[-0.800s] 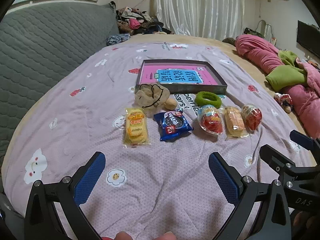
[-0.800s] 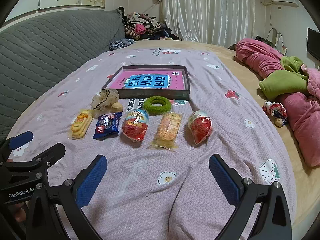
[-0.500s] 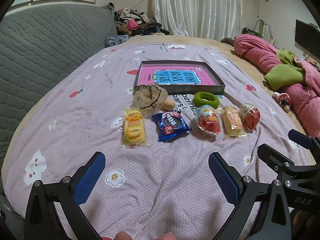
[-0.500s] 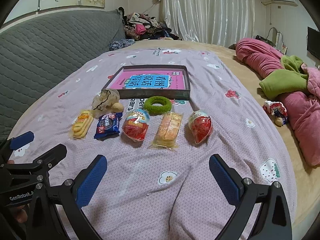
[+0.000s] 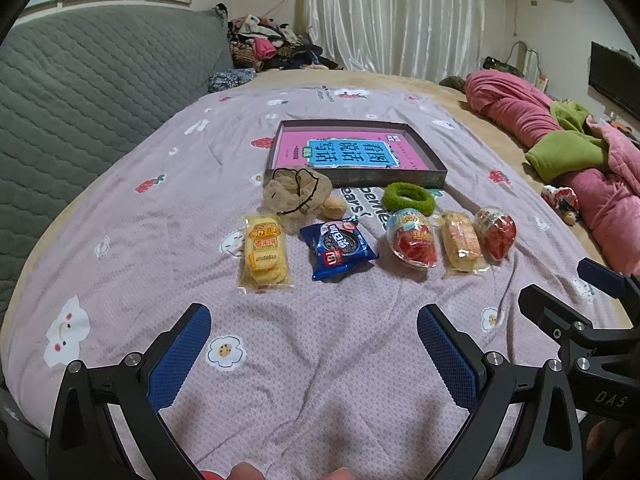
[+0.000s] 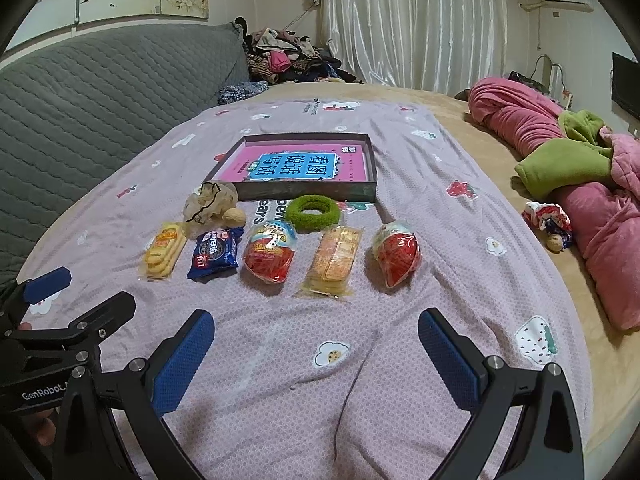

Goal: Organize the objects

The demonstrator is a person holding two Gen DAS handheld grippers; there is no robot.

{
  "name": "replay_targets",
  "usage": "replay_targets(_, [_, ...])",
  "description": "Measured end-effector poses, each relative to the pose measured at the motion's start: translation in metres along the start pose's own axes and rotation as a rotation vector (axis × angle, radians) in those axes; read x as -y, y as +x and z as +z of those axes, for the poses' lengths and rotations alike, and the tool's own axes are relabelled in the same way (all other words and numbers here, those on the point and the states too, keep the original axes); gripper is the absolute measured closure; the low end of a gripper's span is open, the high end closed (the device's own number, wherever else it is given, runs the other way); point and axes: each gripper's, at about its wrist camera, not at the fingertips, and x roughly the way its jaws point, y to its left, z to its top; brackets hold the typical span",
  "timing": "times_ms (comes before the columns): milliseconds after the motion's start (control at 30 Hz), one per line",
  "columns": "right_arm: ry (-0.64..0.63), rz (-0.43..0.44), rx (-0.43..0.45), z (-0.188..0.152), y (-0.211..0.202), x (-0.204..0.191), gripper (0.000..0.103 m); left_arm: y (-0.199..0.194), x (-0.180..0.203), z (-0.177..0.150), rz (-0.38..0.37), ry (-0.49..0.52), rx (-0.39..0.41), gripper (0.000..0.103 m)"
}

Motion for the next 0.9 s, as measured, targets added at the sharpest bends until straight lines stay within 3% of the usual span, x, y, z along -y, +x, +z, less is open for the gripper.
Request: replay_targets(900, [-0.016, 0.009, 0.045, 0.006, -0.016, 0.003, 0.0, -0.015, -0.002, 0.01, -0.028, -0.027, 0.037, 0.0])
